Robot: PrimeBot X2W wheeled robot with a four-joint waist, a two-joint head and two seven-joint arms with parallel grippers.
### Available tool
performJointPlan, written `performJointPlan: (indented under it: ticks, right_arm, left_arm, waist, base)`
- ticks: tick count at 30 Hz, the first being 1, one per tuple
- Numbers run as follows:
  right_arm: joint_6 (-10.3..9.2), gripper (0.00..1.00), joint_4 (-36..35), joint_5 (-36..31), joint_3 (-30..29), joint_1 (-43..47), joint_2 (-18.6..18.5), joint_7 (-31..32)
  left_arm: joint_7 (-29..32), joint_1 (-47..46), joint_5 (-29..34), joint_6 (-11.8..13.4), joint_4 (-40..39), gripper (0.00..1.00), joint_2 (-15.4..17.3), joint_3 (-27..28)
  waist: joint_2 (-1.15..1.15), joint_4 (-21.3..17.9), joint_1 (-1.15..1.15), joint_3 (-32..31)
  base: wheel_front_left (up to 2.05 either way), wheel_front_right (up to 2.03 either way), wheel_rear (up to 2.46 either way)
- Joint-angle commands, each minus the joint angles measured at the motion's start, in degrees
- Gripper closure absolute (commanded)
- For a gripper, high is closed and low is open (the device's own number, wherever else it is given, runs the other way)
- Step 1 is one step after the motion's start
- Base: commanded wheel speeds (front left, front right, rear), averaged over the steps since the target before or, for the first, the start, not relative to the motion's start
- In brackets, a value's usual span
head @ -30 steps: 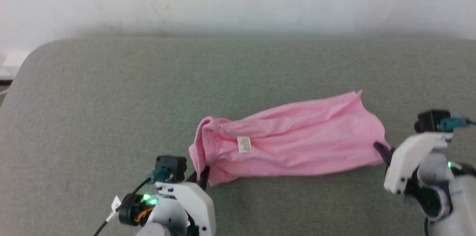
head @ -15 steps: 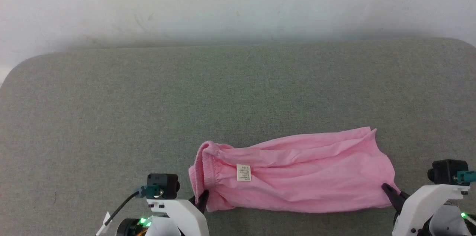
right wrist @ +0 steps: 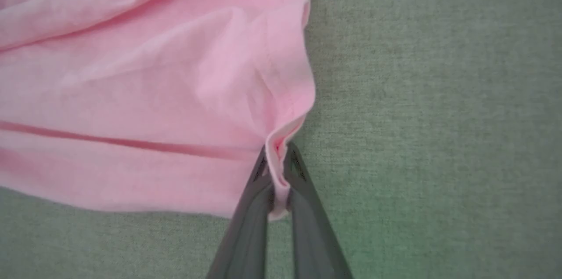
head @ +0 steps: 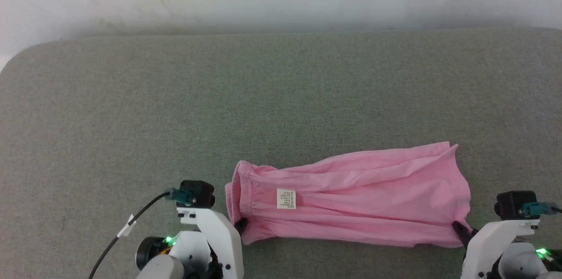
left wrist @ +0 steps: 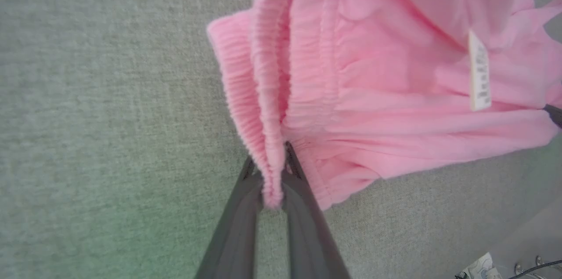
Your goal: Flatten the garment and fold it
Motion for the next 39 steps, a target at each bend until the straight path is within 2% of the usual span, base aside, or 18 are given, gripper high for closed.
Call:
performJointPlan:
  ticks: [1, 2, 3, 4, 5, 6, 7, 15, 18, 21, 23, 26, 28, 31, 34, 37, 39]
  right_arm:
    - [-0.06, 1.00, 0.90, -0.13, 0.10, -0.80, -0.39, -0.30]
    - [-0.06, 1.00, 1.53, -0.08, 0.19, -0.94, -0.45, -0.51]
    - [-0.06, 0.55, 2.00, 0.00, 0.32, -1.08, -0.48, -0.85]
    - [-0.06, 0.00, 2.28, 0.17, 0.34, -1.23, -0.46, -1.29]
    - [-0.06, 0.00, 2.38, 0.38, 0.63, -1.39, -0.58, -1.71]
    - [-0.06, 0.00, 2.32, 0.67, 0.78, -1.49, -0.77, -1.98]
    - [-0.06, 0.00, 2.01, 1.05, 0.81, -1.62, -0.96, -2.28]
    - [-0.06, 0.00, -5.15, 3.73, -0.70, -1.16, -3.01, -1.84]
    - [-0.06, 0.00, -7.41, 4.58, -1.65, -0.93, -3.40, -1.73]
    - [-0.06, 0.00, -7.95, 4.10, -1.91, -0.36, -4.62, -2.50]
    - [-0.06, 0.00, -7.43, 4.35, -1.73, -0.09, -4.88, -3.36]
    - [-0.06, 0.00, -5.90, 4.73, -1.48, 0.47, -5.33, -4.75]
    - [-0.06, 0.00, -4.33, 5.13, -1.84, 0.78, -5.28, -5.53]
    - [-0.06, 0.00, -1.61, 5.80, -2.46, 0.93, -5.06, -6.35]
    - [-0.06, 0.00, 1.72, 6.57, -3.52, 0.47, -4.25, -6.44]
    - [-0.06, 0.00, 5.06, 7.17, -3.90, -0.40, -3.46, -5.77]
    - [-0.06, 0.00, 6.72, 8.70, -3.12, -1.10, -2.85, -5.24]
  left_arm:
    - [1.10, 0.10, 0.09, 0.21, 1.60, 1.00, 1.36, -0.11]
    - [1.48, -0.02, 0.16, 0.18, 1.84, 1.00, 1.63, -0.21]
    - [1.62, -0.04, 0.16, 0.18, 2.01, 1.00, 1.78, -0.24]
    - [1.66, 0.04, 0.14, 0.18, 2.16, 1.00, 1.87, -0.28]
    - [1.53, 0.19, 0.13, 0.10, 2.29, 0.92, 1.93, -0.35]
    - [1.03, 0.39, 0.29, 0.16, 2.27, 0.12, 1.99, -0.32]
    - [0.34, 0.62, 0.56, 0.25, 2.19, 0.00, 2.04, -0.32]
    - [-6.66, 3.85, 0.54, 0.28, -1.87, 0.00, 2.13, 1.50]
    - [-11.18, 4.92, 0.49, -0.77, -5.13, 0.00, 2.11, 2.51]
    - [-19.19, 5.29, 1.11, -1.69, -7.58, 0.00, 1.27, 4.50]
    - [-25.92, 4.84, 5.24, -3.12, -8.11, 0.00, 2.62, 4.04]
    - [-37.56, 4.53, 10.57, -2.51, -7.65, 0.00, 2.50, 4.50]
    - [-42.26, 4.61, 14.08, -1.29, -6.58, 0.00, 2.36, 4.58]
    - [-44.05, 4.73, 19.44, 0.66, -6.24, 0.00, 1.99, 4.60]
    - [-44.20, 4.75, 25.63, 2.16, -9.52, 0.00, 1.49, 4.97]
    - [-44.21, 6.41, 28.35, 3.35, -11.62, 0.00, -0.10, 5.98]
    - [-44.22, 7.23, 28.97, 3.17, -11.67, 0.00, -0.94, 6.38]
  waist:
    - [0.00, 0.05, 0.00, -0.03]
    - [0.00, 0.03, 0.00, -0.19]
    - [0.00, -0.03, 0.00, -0.44]
    - [0.00, -0.09, 0.00, -0.69]
    - [0.00, -0.16, 0.00, -1.18]
    - [0.00, -0.18, 0.00, -1.56]
    - [0.00, -0.19, 0.00, -2.01]
    - [0.00, 0.73, 0.00, -5.47]
    - [0.00, 1.49, 0.00, -6.31]
    - [0.00, 2.64, 0.00, -6.68]
    - [0.00, 3.25, 0.00, -6.79]
    - [0.00, 4.26, 0.00, -6.80]
    - [0.00, 4.90, 0.00, -6.73]
    - [0.00, 5.78, 0.00, -6.42]
    - [0.00, 6.53, 0.00, -5.90]
    - [0.00, 7.22, 0.00, -5.32]
    - [0.00, 7.66, 0.00, -4.89]
  base:
    - [0.00, 0.00, 0.00]
    - [0.00, 0.00, 0.00]
    - [0.00, 0.00, 0.00]
    - [0.00, 0.00, 0.00]
    - [0.00, 0.00, 0.00]
    - [0.00, 0.00, 0.00]
    - [0.00, 0.00, 0.00]
    - [0.00, 0.00, 0.00]
    - [0.00, 0.00, 0.00]
    - [0.00, 0.00, 0.00]
    - [0.00, 0.00, 0.00]
    - [0.00, 0.00, 0.00]
    - [0.00, 0.00, 0.00]
    - [0.00, 0.00, 0.00]
    - [0.00, 0.00, 0.00]
    - [0.00, 0.00, 0.00]
    - [0.00, 0.00, 0.00]
